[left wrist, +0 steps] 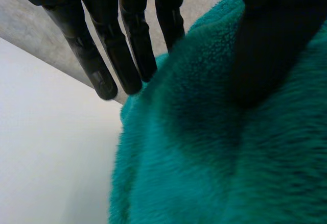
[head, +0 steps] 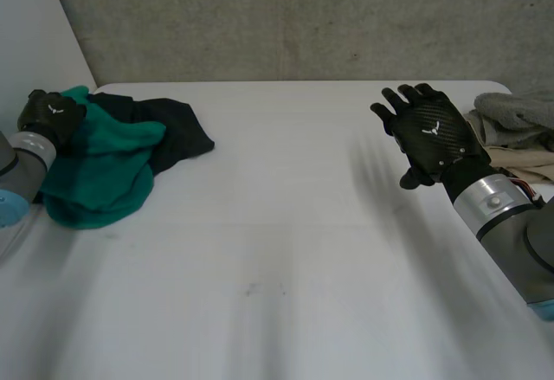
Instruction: Fold the laundry.
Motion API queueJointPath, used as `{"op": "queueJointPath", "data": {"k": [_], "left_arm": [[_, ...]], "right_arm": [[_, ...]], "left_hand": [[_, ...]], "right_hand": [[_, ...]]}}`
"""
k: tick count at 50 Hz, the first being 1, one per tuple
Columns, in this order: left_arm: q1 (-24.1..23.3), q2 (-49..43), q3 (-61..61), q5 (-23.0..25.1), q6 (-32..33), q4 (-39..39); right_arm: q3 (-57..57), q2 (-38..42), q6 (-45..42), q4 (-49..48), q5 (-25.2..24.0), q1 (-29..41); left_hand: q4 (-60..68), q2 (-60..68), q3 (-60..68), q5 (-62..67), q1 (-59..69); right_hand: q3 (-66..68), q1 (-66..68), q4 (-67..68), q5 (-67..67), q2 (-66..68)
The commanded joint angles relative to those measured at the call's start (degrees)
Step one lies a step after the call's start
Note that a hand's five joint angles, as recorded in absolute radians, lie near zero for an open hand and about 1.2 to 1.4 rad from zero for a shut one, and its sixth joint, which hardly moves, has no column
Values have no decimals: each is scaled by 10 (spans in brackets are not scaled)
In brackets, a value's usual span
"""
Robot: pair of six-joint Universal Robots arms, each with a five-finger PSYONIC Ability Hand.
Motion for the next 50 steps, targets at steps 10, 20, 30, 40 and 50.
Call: {"op": "queueJointPath", "data": {"k": [10, 20, 30, 40, 50], "left_arm": [[-139, 164, -43, -37, -138, 27], [-413, 225, -147, -17, -321, 28], [-495, 118, -115, -19, -271, 26], [-452, 185, -131, -33, -255, 17], [-431, 204, -184, -125, -259, -65]], "right_arm": [[-12, 3, -9, 6, 59, -10], [-39, -1, -9, 46, 115, -19], [-51, -1, -9, 78, 117, -34], [-80, -6, -10, 152, 104, -43], [-180, -8, -14, 420, 28, -42]], "left_hand": [[365, 365, 366, 378, 346], [365, 365, 366, 378, 346], [-321, -322, -320, -308, -340], [-306, -306, -305, -293, -325], [-200, -201, -199, -187, -219]], "right_hand": [[-19, -15, -33, -38, -25], [-19, -15, -33, -38, -25], [-19, -15, -33, -38, -25], [-19, -15, -33, -38, -25], [-19, -15, -33, -38, -25]]}}
